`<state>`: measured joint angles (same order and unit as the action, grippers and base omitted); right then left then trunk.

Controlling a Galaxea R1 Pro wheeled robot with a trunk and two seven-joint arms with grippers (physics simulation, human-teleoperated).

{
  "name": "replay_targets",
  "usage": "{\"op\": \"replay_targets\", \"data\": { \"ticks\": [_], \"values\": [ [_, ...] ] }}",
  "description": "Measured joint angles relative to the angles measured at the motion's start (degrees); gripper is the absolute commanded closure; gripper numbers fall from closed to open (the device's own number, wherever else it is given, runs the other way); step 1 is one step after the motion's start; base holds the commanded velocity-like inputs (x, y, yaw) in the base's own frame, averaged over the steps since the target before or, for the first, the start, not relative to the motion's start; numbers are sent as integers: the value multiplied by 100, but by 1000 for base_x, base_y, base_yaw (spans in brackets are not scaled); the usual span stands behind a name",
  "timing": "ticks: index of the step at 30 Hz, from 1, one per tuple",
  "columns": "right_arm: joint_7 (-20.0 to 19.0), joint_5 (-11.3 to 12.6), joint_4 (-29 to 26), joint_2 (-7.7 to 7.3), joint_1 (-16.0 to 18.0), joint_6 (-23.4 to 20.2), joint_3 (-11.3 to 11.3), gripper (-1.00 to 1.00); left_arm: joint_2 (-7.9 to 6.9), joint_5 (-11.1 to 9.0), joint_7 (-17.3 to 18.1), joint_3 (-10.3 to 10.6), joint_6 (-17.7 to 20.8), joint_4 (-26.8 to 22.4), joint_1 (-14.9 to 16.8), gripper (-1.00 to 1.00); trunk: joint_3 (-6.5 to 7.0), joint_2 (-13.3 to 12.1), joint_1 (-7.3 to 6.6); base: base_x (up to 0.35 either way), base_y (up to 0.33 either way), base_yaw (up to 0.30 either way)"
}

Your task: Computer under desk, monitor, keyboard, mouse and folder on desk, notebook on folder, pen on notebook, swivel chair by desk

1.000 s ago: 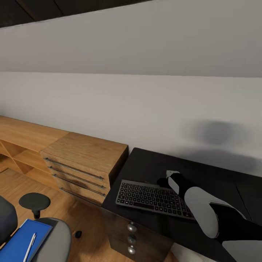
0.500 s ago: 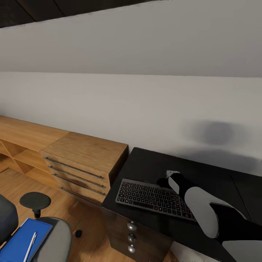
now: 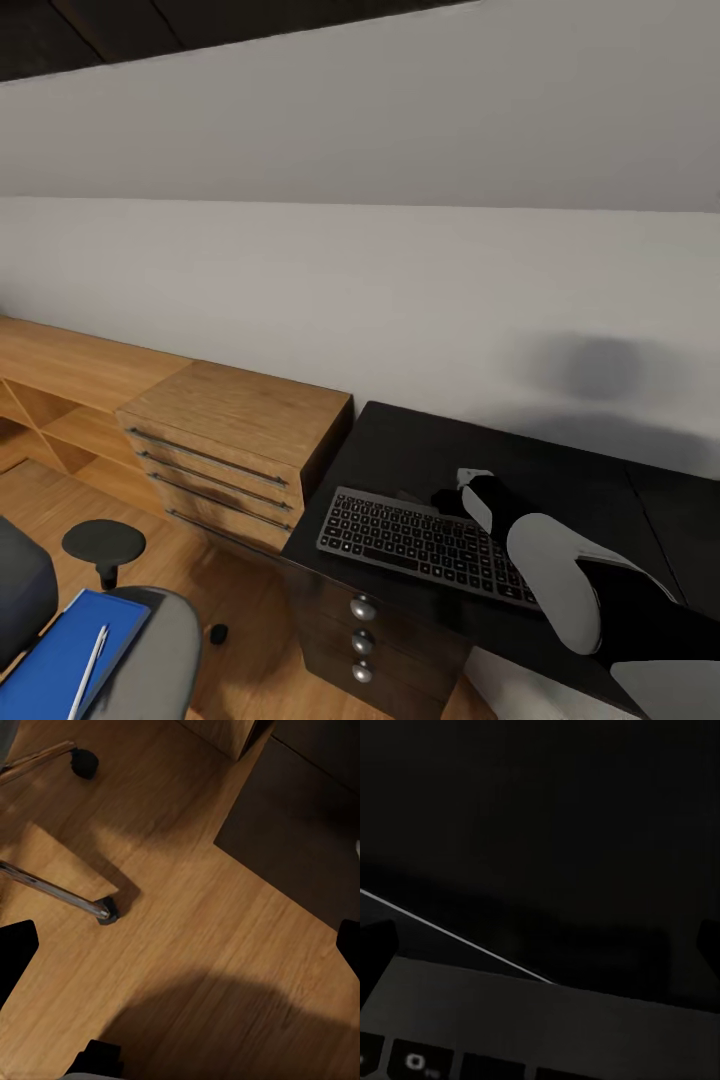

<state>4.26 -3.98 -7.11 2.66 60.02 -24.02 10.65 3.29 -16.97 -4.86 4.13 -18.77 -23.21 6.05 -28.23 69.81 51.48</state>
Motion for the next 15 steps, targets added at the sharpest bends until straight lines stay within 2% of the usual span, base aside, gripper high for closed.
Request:
{"op": "replay_targets", "data": {
  "ticks": [9, 15],
  "values": [
    [2, -10, -1, 2, 0, 0, 1, -100, 0, 2, 0, 5, 0, 0, -2, -100, 0, 0, 1, -11, 0, 0],
    [2, -13, -4, 2, 0, 0, 2, -100, 0, 1, 0, 6, 0, 0, -2, -100, 0, 0, 2, -129, 0, 0]
  ]
}}
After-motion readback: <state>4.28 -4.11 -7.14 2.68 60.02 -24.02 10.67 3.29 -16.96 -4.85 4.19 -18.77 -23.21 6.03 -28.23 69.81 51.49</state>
